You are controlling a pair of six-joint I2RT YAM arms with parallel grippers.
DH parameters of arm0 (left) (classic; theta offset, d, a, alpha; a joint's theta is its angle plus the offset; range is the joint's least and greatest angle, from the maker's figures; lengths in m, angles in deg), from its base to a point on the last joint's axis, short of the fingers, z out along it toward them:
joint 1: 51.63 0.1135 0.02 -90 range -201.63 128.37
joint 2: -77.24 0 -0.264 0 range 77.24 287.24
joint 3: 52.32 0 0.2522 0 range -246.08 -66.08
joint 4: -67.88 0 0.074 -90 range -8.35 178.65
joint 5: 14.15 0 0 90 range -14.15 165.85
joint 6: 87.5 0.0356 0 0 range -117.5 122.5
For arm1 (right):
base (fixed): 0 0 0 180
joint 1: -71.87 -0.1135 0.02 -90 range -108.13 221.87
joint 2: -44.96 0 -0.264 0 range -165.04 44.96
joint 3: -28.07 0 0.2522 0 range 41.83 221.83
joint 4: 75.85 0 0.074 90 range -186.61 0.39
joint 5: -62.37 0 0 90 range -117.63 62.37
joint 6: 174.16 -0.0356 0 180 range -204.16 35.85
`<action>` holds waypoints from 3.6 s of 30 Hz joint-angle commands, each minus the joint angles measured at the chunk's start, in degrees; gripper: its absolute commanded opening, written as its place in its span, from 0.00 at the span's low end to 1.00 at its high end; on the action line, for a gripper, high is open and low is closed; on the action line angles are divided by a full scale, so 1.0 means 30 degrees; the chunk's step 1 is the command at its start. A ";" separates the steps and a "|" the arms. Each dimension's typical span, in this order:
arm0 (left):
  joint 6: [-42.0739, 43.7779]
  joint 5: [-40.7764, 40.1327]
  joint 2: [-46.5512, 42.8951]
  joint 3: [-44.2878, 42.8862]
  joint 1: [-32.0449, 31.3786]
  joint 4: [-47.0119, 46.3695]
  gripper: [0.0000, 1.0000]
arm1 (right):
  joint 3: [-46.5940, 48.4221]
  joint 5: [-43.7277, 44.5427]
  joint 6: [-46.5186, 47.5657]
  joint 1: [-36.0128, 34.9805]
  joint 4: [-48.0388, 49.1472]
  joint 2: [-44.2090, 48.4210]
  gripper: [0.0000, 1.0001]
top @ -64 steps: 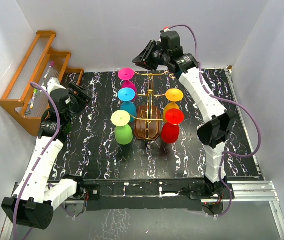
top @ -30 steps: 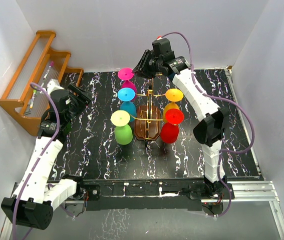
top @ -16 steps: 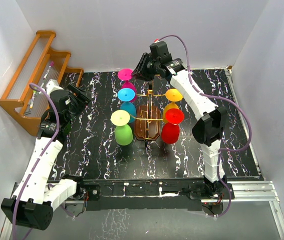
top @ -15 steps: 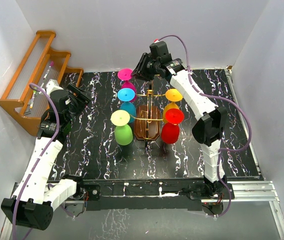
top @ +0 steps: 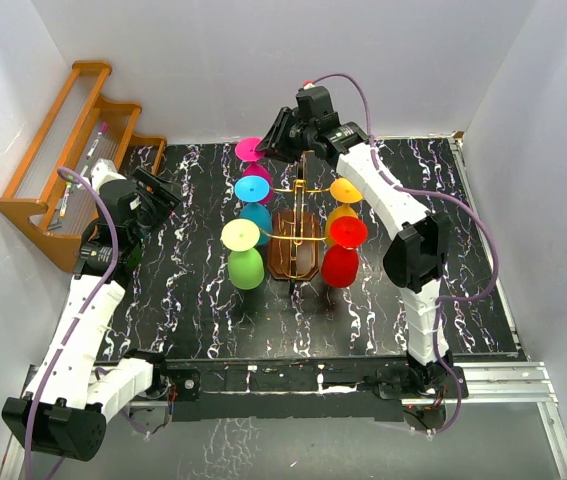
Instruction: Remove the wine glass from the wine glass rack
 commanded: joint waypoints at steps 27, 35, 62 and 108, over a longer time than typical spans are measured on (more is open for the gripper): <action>-0.0164 -0.0178 -0.0589 0.0316 -0.0028 0.0084 0.61 | 0.0241 0.1835 0.0326 -0.0318 0.0890 0.1398 0.36; -0.0222 -0.0099 -0.0560 0.0317 -0.0038 0.0113 0.61 | 0.0153 0.2002 0.0430 -0.0326 0.0763 0.1624 0.36; -0.0326 -0.0156 -0.0664 0.0492 -0.0021 0.0109 0.61 | -0.1873 0.0520 0.0073 -0.0398 0.3914 0.2375 0.34; -0.0190 -0.0195 -0.0549 0.0770 -0.0029 0.0146 0.61 | -0.1777 0.1500 -0.0375 -0.0442 0.2805 0.1855 0.33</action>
